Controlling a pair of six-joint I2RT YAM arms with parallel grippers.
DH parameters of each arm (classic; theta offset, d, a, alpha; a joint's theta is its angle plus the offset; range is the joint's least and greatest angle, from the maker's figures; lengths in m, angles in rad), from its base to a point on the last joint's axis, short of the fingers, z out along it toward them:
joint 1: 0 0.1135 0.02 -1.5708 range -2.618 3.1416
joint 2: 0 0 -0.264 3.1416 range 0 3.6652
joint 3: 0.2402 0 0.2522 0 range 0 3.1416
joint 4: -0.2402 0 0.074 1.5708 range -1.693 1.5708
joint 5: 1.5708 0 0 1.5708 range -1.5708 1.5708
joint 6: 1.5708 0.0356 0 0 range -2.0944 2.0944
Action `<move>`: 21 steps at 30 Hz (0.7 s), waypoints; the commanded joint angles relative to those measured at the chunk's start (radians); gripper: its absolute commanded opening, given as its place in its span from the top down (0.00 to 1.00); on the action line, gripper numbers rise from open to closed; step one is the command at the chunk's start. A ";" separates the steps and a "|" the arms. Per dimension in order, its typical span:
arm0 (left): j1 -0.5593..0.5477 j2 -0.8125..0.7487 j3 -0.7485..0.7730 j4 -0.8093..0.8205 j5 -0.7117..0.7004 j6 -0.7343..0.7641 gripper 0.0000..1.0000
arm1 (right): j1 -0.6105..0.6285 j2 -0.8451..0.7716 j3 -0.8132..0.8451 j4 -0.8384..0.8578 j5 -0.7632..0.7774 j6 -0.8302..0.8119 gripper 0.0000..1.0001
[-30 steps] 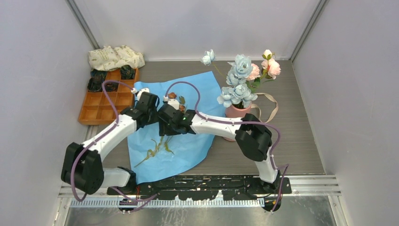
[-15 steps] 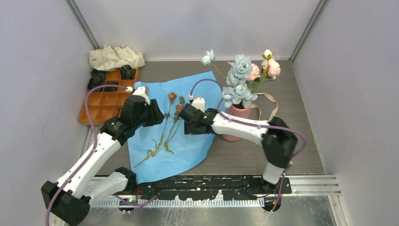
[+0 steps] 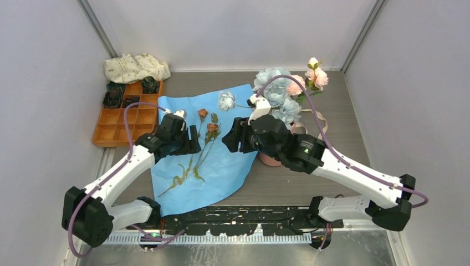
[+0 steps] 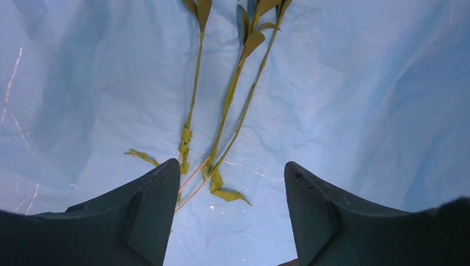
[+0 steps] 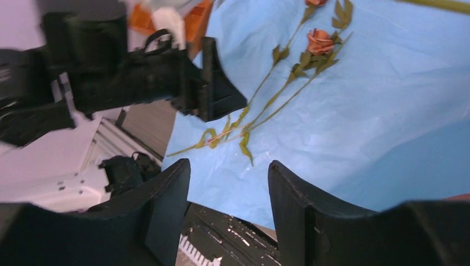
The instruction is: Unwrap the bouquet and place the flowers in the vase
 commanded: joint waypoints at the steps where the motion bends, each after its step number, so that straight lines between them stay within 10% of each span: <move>1: -0.014 0.060 -0.009 0.059 0.016 0.011 0.30 | 0.038 -0.094 0.000 0.096 -0.089 -0.083 0.41; 21: -0.110 0.329 0.028 0.065 -0.103 0.036 0.25 | 0.085 -0.389 -0.020 0.092 0.015 -0.159 0.40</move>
